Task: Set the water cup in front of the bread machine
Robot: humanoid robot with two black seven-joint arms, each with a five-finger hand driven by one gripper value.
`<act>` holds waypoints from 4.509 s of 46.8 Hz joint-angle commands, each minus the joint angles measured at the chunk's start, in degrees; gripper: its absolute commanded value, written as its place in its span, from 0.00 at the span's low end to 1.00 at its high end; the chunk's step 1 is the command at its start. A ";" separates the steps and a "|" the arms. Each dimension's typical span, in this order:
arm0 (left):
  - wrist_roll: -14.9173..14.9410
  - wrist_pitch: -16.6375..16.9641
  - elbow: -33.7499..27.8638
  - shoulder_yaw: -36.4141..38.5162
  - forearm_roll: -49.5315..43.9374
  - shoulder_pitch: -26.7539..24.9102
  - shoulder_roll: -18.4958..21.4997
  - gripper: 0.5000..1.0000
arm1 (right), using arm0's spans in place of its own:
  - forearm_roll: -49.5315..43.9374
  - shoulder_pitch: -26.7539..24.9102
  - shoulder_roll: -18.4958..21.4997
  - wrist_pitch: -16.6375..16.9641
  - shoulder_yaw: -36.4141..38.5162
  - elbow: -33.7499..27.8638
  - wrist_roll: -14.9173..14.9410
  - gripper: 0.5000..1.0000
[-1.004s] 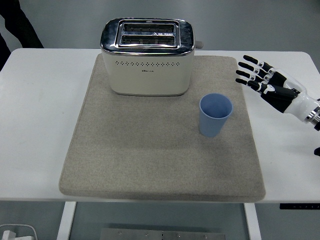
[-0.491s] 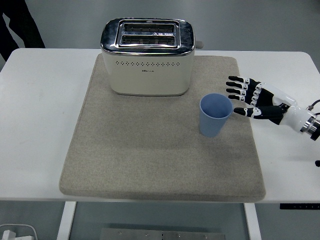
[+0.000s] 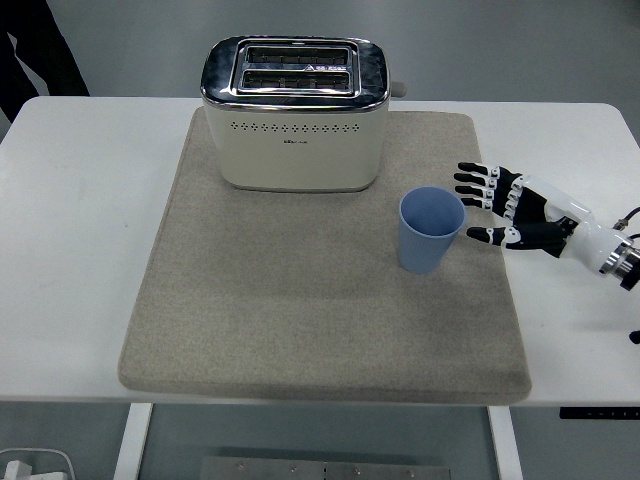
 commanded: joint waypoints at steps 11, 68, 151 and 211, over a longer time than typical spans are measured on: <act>0.00 0.00 -0.26 0.00 0.00 0.00 0.01 1.00 | -0.68 -1.70 0.69 -0.68 0.09 0.08 0.68 0.86; 0.00 -0.08 -0.35 0.00 0.00 0.00 0.01 1.00 | -2.44 -2.31 9.39 -2.62 0.00 -3.08 1.12 0.86; 0.00 -0.08 -0.61 0.09 0.00 0.09 0.01 1.00 | -5.17 5.59 23.01 -10.79 -5.54 -4.31 2.97 0.44; 0.00 -0.08 -0.61 0.09 0.00 0.18 0.01 1.00 | -5.17 13.15 34.35 -13.69 -10.63 -18.20 1.74 0.48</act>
